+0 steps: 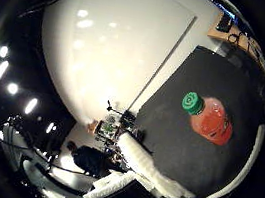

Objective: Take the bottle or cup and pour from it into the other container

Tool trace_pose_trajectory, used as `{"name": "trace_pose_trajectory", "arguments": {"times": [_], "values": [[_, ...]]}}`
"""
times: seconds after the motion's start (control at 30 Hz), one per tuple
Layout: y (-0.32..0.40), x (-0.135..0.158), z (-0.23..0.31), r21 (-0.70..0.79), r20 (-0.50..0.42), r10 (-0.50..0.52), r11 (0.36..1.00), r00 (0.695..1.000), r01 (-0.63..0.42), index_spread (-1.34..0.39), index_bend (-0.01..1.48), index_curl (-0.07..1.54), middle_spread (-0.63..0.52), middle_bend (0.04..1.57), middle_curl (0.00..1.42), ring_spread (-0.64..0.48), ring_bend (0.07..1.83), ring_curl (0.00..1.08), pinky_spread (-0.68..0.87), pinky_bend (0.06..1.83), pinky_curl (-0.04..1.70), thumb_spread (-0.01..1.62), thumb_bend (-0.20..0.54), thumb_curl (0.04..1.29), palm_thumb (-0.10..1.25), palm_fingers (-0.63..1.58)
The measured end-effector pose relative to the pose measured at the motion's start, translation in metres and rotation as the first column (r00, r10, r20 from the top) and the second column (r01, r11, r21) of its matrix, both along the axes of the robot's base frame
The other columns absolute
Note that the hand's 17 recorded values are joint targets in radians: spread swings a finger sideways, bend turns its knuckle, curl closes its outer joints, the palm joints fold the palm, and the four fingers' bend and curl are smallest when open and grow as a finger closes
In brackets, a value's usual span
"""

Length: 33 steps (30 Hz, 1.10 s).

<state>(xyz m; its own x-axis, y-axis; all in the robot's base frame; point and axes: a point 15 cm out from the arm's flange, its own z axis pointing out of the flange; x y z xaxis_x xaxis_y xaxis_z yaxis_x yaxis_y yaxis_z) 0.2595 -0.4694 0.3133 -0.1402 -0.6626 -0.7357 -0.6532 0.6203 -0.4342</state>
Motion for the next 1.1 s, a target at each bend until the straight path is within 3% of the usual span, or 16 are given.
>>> {"name": "trace_pose_trajectory", "arguments": {"times": [0.6, 1.1], "values": [[0.000, 0.002, -0.072, 0.117, 0.016, 0.040, 0.992, 0.999, -0.041, -0.20, 0.15, 0.25, 0.14, 0.33, 0.34, 0.18, 0.60, 0.23, 0.47, 1.06, 0.00, 1.03, -0.028, 0.31, 0.46, 0.05], [0.026, 0.041, -0.093, 0.149, 0.003, 0.128, 0.981, 0.992, -0.127, -0.20, 0.15, 0.25, 0.18, 0.33, 0.33, 0.19, 0.60, 0.23, 0.47, 1.09, 0.00, 0.96, -0.029, 0.31, 0.44, 0.03]]}}
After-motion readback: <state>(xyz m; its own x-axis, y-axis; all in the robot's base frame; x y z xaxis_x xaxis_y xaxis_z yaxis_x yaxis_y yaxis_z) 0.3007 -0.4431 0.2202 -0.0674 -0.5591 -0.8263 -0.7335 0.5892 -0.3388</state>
